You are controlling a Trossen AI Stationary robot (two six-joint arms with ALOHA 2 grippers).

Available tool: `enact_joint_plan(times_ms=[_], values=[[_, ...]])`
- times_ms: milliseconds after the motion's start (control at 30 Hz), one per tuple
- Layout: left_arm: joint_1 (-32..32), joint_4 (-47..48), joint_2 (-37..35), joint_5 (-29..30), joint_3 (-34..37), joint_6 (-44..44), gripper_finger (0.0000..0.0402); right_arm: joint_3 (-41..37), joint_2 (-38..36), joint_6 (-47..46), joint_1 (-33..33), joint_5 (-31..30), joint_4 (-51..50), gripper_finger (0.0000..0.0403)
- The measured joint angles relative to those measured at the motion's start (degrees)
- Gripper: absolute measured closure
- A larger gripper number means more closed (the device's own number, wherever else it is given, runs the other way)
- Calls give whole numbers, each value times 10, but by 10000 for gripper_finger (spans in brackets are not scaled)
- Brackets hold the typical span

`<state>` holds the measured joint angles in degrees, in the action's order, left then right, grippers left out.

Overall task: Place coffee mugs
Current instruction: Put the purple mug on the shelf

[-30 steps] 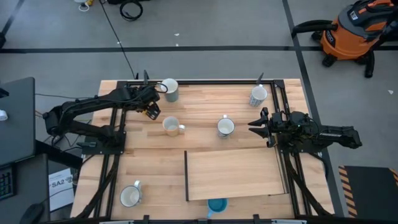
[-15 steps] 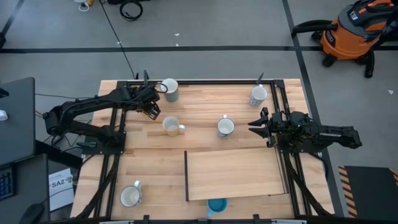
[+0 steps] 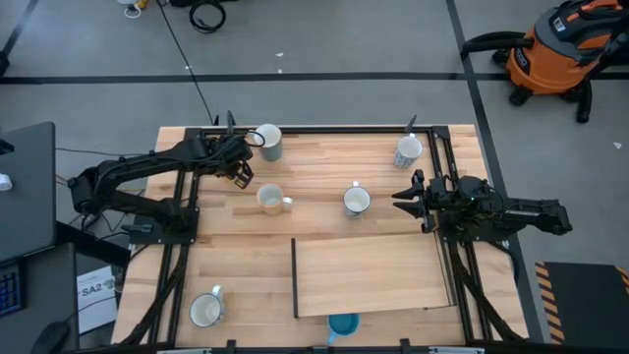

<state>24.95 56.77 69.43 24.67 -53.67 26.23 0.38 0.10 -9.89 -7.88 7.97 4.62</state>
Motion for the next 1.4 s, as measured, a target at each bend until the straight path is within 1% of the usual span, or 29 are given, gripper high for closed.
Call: enact_joint_plan(times_ms=[233, 467, 633, 833, 967, 1133, 1300, 1400], values=[[0, 0, -1, 2, 0, 1, 371, 0, 0, 0, 0, 0, 0, 282], [0, 6, -1, 0, -3, 0, 371, 0, 0, 0, 0, 0, 0, 282], [0, 32, -1, -3, -47, 1, 374, 0, 0, 0, 0, 0, 0, 282], [-1, 81, -1, -9, -134, 0, 374, 0, 0, 0, 0, 0, 0, 282], [-1, 94, -1, -49, -198, 0, 374, 0, 0, 0, 0, 0, 0, 282], [-5, 92, -1, -143, -269, 3, 374, 0, 0, 0, 0, 0, 0, 282], [-33, 91, -1, -211, -321, 52, 374, 0, 0, 0, 0, 0, 0, 282], [-66, 78, -1, -232, -341, 91, 374, 0, 0, 0, 0, 0, 0, 282]])
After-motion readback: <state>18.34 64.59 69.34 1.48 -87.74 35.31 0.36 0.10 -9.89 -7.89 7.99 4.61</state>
